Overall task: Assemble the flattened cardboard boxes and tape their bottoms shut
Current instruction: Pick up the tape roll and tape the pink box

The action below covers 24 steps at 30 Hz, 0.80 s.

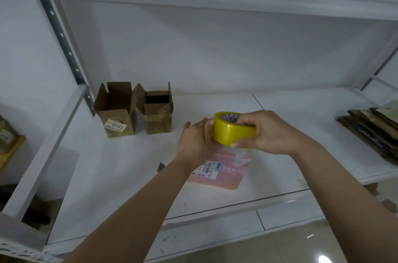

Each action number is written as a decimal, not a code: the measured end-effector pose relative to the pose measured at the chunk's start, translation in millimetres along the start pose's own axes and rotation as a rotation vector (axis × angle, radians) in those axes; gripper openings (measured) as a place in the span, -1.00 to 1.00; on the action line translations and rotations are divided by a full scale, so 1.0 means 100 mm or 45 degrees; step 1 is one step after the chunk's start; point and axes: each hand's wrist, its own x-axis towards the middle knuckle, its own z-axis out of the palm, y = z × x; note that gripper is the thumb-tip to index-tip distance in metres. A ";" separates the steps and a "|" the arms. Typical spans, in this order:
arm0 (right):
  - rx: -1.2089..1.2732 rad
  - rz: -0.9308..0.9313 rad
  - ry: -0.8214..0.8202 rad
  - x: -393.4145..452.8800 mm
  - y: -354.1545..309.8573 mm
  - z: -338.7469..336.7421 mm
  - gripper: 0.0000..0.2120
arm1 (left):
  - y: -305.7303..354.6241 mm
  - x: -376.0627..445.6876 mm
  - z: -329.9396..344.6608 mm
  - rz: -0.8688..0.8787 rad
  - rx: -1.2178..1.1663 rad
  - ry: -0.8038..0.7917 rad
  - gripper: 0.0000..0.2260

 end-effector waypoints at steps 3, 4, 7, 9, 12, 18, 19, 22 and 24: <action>0.084 -0.032 0.063 0.07 -0.10 -0.12 -0.75 | 0.07 -0.02 -0.02 -0.063 0.002 0.101 -0.55; 0.121 -0.025 0.076 0.10 -0.13 -0.15 -0.75 | 0.08 -0.02 -0.01 -0.084 0.041 0.120 -0.51; 0.185 0.016 0.063 0.18 -0.18 -0.22 -0.73 | 0.09 0.00 0.01 -0.176 0.099 0.096 -0.51; 0.219 0.040 0.057 0.21 -0.23 -0.24 -0.73 | 0.09 0.02 0.00 -0.212 0.071 0.078 -0.55; 0.262 0.047 0.079 0.28 -0.30 -0.28 -0.64 | 0.10 0.02 -0.02 -0.213 0.010 0.099 -0.56; 0.423 0.181 -0.023 0.34 -0.26 -0.28 -0.36 | 0.09 0.00 -0.04 -0.208 -0.084 0.032 -0.59; 0.464 0.186 -0.041 0.33 -0.21 -0.29 -0.38 | 0.08 0.00 -0.05 -0.202 -0.102 0.034 -0.60; 0.689 0.171 -0.105 0.28 0.00 -0.28 -0.56 | 0.03 0.01 -0.08 -0.216 -0.177 0.068 -0.61; 0.884 0.171 -0.109 0.22 0.12 -0.20 -0.60 | 0.01 0.02 -0.08 -0.196 -0.178 0.083 -0.59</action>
